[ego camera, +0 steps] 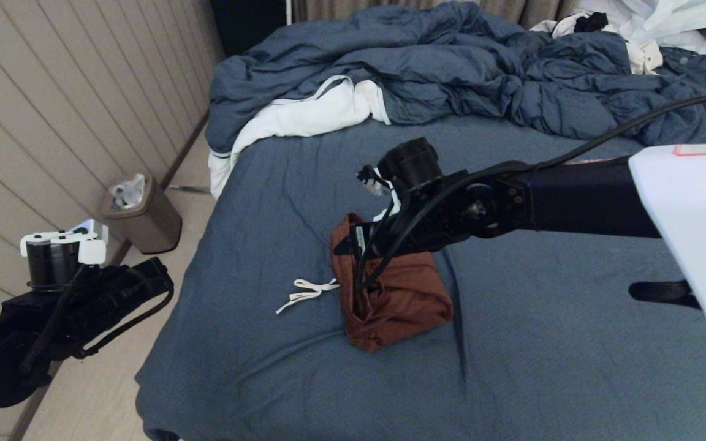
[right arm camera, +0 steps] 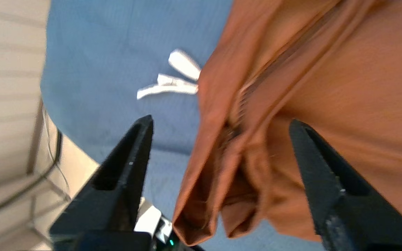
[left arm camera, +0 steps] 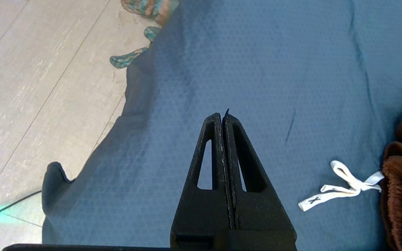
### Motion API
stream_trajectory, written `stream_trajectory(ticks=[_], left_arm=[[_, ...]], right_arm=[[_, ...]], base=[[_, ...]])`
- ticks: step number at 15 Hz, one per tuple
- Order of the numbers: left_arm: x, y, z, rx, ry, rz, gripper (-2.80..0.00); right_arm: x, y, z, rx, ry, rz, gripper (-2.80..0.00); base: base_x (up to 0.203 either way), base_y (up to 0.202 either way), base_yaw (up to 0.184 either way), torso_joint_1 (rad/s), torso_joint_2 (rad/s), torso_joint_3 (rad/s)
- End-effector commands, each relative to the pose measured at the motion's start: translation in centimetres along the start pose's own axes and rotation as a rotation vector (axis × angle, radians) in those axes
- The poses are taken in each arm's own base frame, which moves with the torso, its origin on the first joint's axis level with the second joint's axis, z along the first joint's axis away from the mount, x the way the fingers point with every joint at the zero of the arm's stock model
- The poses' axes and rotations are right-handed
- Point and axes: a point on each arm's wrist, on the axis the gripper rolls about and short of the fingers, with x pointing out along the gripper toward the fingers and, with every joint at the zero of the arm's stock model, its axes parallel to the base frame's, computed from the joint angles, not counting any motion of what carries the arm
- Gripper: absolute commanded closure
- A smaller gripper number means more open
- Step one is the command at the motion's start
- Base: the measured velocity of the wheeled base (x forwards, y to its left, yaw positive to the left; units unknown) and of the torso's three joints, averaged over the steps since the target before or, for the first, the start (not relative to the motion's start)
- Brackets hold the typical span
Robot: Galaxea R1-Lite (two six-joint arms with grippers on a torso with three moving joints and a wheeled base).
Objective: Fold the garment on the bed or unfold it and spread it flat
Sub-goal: Fold the brown shorts
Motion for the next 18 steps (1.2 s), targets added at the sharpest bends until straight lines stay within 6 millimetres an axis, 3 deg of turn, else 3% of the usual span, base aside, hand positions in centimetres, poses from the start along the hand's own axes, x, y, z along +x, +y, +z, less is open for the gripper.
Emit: stream_trajectory(ticks=[1,5,10,16,18], left_arm=[[0.0,0.0,0.1,-0.004,-0.006,-0.002,0.0],[0.0,0.0,0.0,-0.003,-0.004,-0.003,0.0],[0.1,0.0,-0.1,-0.003,0.0,-0.001,0.0],[0.2,0.1,-0.3,-0.002,0.007,0.003,0.0],[0.3,0.1,-0.3,-0.002,0.008,0.003,0.0]], right_arm=[[-1.7,-2.1,1.5,0.043,-0.056,-0.037,0.0],[-2.4,-5.7,2.7,0.093,-0.098,-0.105,0.0],[3.4,-9.1,0.6,0.126,-0.04,-0.217,0.0],[7.5,-8.5,-1.2,0.104,-0.04,-0.273,0.0],[8.3,-7.0,-1.6,0.089,-0.045,-0.255,0.0]], base=[[0.0,0.0,0.0,0.0,0.0,0.0],[0.0,0.0,0.0,0.0,0.0,0.0],[0.0,0.0,0.0,0.0,0.0,0.0],[0.0,0.0,0.0,0.0,0.0,0.0],[0.0,0.0,0.0,0.0,0.0,0.0]])
